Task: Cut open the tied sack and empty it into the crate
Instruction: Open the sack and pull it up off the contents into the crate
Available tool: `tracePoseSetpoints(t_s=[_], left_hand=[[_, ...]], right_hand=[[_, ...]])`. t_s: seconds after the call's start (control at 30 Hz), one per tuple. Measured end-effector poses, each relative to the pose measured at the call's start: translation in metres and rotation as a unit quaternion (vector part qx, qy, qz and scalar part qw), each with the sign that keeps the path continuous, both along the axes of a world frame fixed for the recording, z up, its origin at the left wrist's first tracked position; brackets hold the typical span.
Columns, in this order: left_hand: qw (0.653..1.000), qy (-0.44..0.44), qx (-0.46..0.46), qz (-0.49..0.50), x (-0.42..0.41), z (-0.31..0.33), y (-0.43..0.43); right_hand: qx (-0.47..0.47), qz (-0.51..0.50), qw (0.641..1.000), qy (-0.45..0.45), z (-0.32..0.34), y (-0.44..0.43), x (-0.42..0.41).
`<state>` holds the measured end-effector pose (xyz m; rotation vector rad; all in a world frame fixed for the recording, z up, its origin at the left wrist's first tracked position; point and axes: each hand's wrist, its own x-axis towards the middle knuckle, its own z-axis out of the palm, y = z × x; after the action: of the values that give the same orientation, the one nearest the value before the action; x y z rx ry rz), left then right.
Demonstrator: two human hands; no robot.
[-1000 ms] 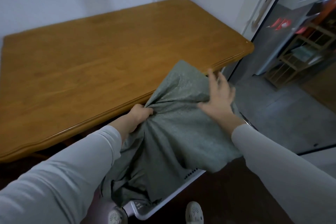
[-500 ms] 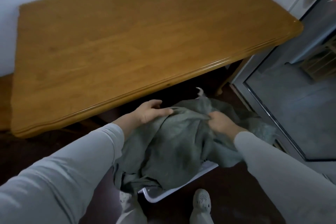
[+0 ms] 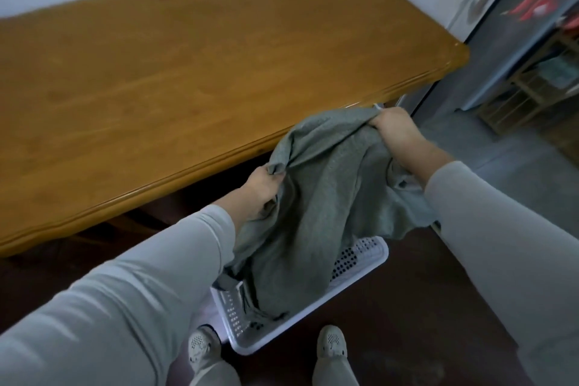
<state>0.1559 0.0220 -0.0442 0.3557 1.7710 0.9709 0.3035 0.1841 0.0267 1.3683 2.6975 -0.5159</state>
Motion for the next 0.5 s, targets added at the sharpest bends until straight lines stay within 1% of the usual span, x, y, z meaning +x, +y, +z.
tracePoseSetpoints(t_s=[0.07,0.1,0.13,0.17,0.2,0.23,0.27,0.3,0.33,0.37,0.4,0.43,0.47,0.5], left_hand=[[0.999,-0.04,-0.002,0.022,0.009,0.004,0.003],[0.999,-0.047,-0.002,0.026,0.013,0.005,0.004],[0.997,-0.063,0.004,0.034,0.017,0.008,0.005],[0.995,-0.086,0.017,0.049,0.019,0.01,0.007],[0.992,-0.106,0.037,0.064,0.02,0.012,0.009],[0.989,-0.12,0.055,0.072,0.02,0.009,0.011],[0.989,-0.118,0.06,0.066,0.021,0.006,0.01],[0.994,-0.084,0.048,0.041,0.022,0.001,0.005],[1.0,-0.022,0.007,0.001,0.022,-0.006,-0.003],[0.996,0.053,-0.05,-0.051,0.022,-0.015,-0.013],[0.981,0.121,-0.109,-0.105,0.019,-0.024,-0.026],[0.964,0.17,-0.151,-0.138,0.016,-0.029,-0.035],[0.957,0.194,-0.167,-0.139,0.012,-0.03,-0.041],[0.962,0.19,-0.16,-0.116,0.007,-0.028,-0.041]], right_hand=[[0.018,0.003,1.0,-0.025,0.002,-0.002,0.007],[0.006,-0.014,1.0,0.014,0.003,-0.001,0.011],[-0.012,-0.034,0.996,0.078,0.007,-0.001,0.013],[-0.062,-0.07,0.984,0.152,0.017,-0.006,0.013],[-0.115,-0.107,0.959,0.238,0.033,-0.013,0.012],[-0.136,-0.149,0.935,0.292,0.041,-0.017,0.01],[-0.164,-0.184,0.92,0.305,0.045,-0.02,0.01],[-0.167,-0.178,0.93,0.274,0.041,-0.02,0.009],[-0.173,-0.163,0.94,0.243,0.032,-0.022,0.008],[-0.166,-0.142,0.956,0.194,0.02,-0.029,0.005],[-0.176,-0.129,0.962,0.161,0.008,-0.034,0.004],[-0.176,-0.112,0.965,0.157,-0.004,-0.036,0.002],[-0.203,-0.122,0.953,0.19,-0.008,-0.04,-0.001],[-0.237,-0.142,0.931,0.24,-0.005,-0.042,-0.005]])
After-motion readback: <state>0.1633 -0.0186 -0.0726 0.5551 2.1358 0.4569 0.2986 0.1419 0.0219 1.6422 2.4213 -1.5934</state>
